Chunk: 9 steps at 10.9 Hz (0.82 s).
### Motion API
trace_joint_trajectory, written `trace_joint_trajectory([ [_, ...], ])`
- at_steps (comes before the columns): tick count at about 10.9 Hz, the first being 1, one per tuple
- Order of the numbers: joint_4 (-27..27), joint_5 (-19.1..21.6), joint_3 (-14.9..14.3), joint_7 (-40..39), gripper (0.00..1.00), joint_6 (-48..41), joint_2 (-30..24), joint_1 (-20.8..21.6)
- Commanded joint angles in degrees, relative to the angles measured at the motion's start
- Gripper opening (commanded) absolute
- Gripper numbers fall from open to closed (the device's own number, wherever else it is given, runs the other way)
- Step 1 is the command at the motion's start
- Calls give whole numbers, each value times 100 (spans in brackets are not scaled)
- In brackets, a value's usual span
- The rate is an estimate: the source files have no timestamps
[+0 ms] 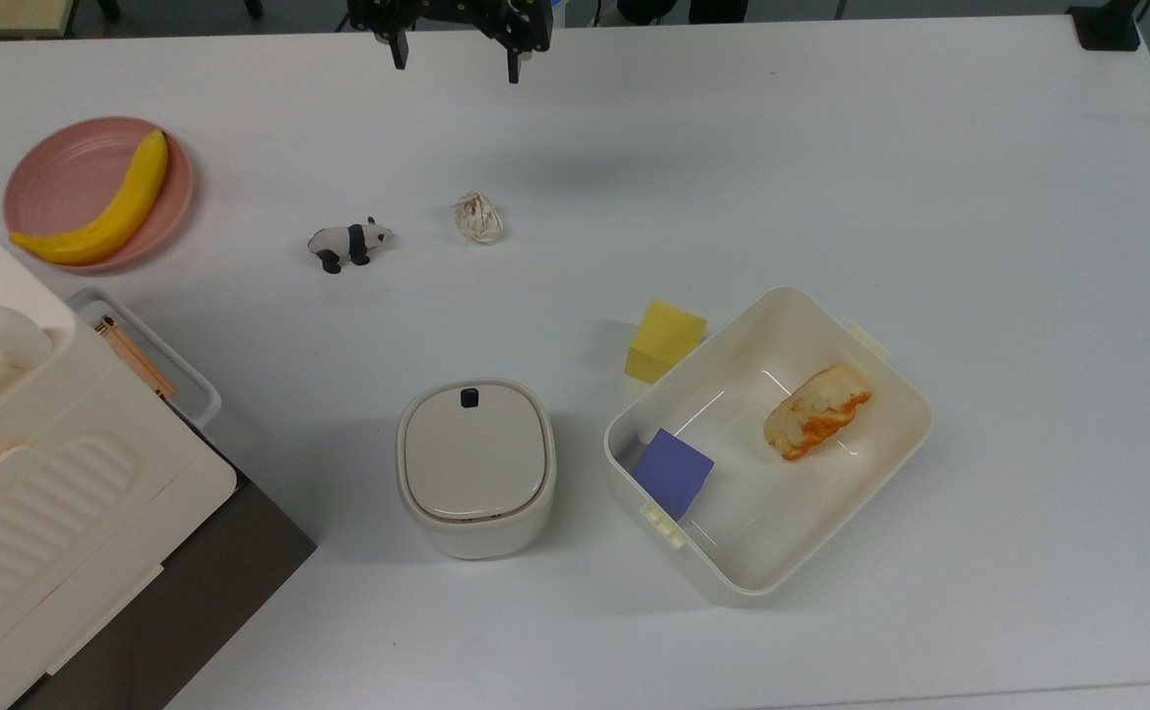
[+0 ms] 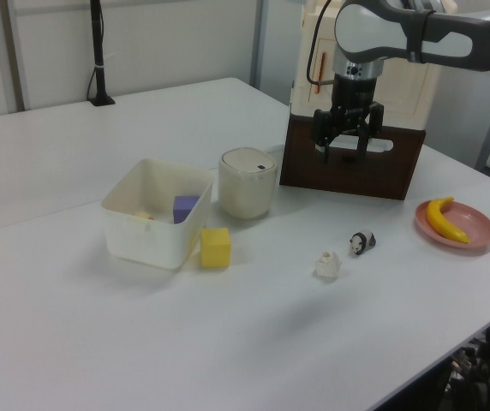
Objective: Open the trash can
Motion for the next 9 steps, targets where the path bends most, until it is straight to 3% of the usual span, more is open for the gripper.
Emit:
trace_joint_trajectory([
  [1,396,-39,-118,-115,100,-114,414,-19],
  [9,348,-13,-48,-106,100,-175,454,156],
])
